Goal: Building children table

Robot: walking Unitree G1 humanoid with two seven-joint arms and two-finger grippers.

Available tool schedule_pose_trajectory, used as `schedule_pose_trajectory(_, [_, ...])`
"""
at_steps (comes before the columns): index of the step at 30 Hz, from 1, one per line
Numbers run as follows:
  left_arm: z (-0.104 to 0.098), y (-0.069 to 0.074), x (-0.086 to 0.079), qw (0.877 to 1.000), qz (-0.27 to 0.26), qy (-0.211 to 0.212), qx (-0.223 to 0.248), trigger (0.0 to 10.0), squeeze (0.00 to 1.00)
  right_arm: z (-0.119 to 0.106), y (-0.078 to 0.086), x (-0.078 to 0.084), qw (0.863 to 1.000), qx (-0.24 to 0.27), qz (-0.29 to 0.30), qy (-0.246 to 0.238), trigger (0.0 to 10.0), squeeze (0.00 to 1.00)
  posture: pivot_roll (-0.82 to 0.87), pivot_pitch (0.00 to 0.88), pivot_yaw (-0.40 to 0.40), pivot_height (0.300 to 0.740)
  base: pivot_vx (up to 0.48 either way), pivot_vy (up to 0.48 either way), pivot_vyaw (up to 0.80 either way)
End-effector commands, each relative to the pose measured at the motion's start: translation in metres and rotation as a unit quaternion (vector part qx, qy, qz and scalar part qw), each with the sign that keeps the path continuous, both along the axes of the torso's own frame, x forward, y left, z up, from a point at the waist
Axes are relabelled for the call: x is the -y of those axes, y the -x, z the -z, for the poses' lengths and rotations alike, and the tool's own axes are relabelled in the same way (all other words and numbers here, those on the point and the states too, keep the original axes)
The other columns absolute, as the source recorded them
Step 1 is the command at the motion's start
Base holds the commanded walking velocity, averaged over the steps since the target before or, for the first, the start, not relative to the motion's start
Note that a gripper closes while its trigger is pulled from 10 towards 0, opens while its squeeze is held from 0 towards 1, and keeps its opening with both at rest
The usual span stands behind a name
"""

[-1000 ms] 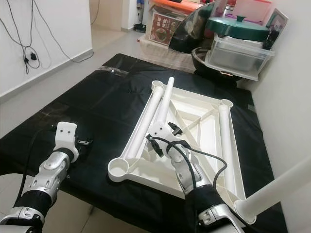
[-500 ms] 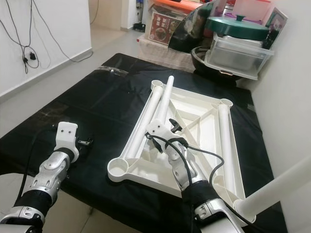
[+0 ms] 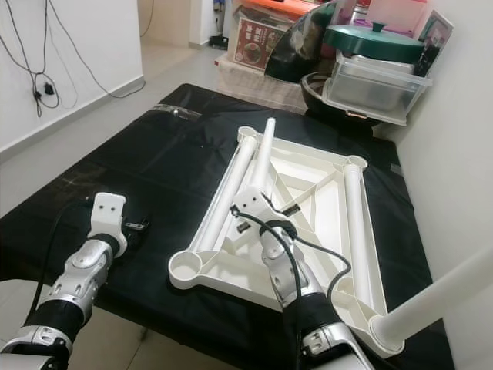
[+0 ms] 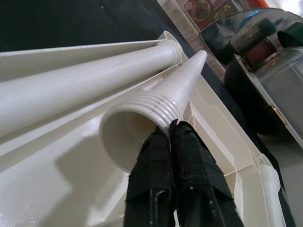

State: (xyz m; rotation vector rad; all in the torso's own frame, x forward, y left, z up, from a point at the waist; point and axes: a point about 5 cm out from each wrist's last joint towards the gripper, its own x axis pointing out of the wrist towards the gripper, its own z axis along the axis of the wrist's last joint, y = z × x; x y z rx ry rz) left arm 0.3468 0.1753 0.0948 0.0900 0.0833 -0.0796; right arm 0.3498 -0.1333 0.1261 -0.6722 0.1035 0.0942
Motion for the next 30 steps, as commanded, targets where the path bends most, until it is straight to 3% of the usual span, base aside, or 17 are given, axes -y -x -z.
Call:
schedule_pose_trajectory(1, [0.003,-0.001,0.008,1.000,0.011,-0.003,-0.005,10.0,0.00,0.008,0.002,-0.001,1.000,-0.009,-0.001,0.000,0.0,0.00,0.16,0.000,-0.152,0.740,0.000,0.000,0.00])
schedule_pose_trajectory(2, [0.003,-0.001,0.008,1.000,0.012,-0.003,-0.006,10.0,0.00,0.010,0.002,-0.001,1.000,-0.013,0.002,0.000,2.5,0.00,0.16,0.000,-0.152,0.740,0.000,0.000,0.00])
schedule_pose_trajectory(3, [0.003,-0.001,0.008,1.000,0.012,-0.003,-0.006,10.0,0.00,0.010,0.002,-0.001,1.000,-0.013,0.002,0.000,2.5,0.00,0.16,0.000,-0.152,0.740,0.000,0.000,0.00])
schedule_pose_trajectory(4, [0.004,0.000,0.008,1.000,0.013,-0.004,-0.008,10.0,0.00,0.013,0.002,-0.002,1.000,-0.022,0.005,0.001,10.0,0.00,0.16,0.000,-0.152,0.740,0.000,0.000,0.00])
schedule_pose_trajectory(8, [0.005,0.000,0.009,1.000,0.014,-0.006,-0.011,10.0,0.00,0.017,0.001,-0.001,0.999,-0.029,0.013,0.001,10.0,0.00,0.16,0.000,-0.152,0.740,0.000,0.000,0.00])
schedule_pose_trajectory(9, [0.006,0.000,0.009,1.000,0.014,-0.007,-0.013,10.0,0.00,0.016,0.002,-0.001,0.999,-0.026,0.012,-0.020,10.0,0.43,0.16,0.000,-0.152,0.740,0.000,0.000,0.00])
schedule_pose_trajectory(11, [0.006,0.000,0.008,1.000,0.015,-0.007,-0.014,10.0,0.00,0.016,0.002,-0.001,0.999,-0.022,0.012,-0.036,10.0,0.43,0.16,0.000,-0.152,0.740,0.000,0.000,0.00])
schedule_pose_trajectory(12, [0.006,0.000,0.008,1.000,0.015,-0.008,-0.015,10.0,0.00,0.016,0.003,-0.001,0.999,-0.026,0.009,-0.039,10.0,1.00,0.16,0.000,-0.152,0.740,0.000,0.000,0.00])
schedule_pose_trajectory(25, [0.008,0.000,0.010,1.000,0.020,-0.011,-0.020,10.0,0.00,0.028,0.003,0.000,0.998,-0.056,0.013,-0.020,10.0,1.00,0.16,0.000,-0.153,0.740,0.000,0.000,0.00])
schedule_pose_trajectory(26, [0.008,0.000,0.010,1.000,0.020,-0.011,-0.020,10.0,0.00,0.029,0.003,-0.001,0.998,-0.060,0.013,-0.014,10.0,0.61,0.17,0.000,-0.158,0.740,0.000,0.000,0.00])
schedule_pose_trajectory(27, [0.008,0.001,0.009,1.000,0.019,-0.012,-0.020,10.0,0.00,0.030,0.002,-0.002,0.998,-0.062,0.012,-0.010,10.0,0.61,0.17,0.000,-0.158,0.740,0.000,0.000,0.00])
schedule_pose_trajectory(28, [0.008,0.001,0.009,1.000,0.019,-0.013,-0.020,10.0,0.00,0.031,0.001,-0.004,0.998,-0.063,0.012,-0.001,10.0,0.00,0.17,0.000,-0.158,0.740,0.000,0.000,0.00])
schedule_pose_trajectory(30, [0.008,0.001,0.008,1.000,0.018,-0.013,-0.020,10.0,0.00,0.030,0.000,-0.004,0.998,-0.062,0.013,0.003,10.0,0.00,0.17,0.000,-0.158,0.740,0.000,0.000,0.00])
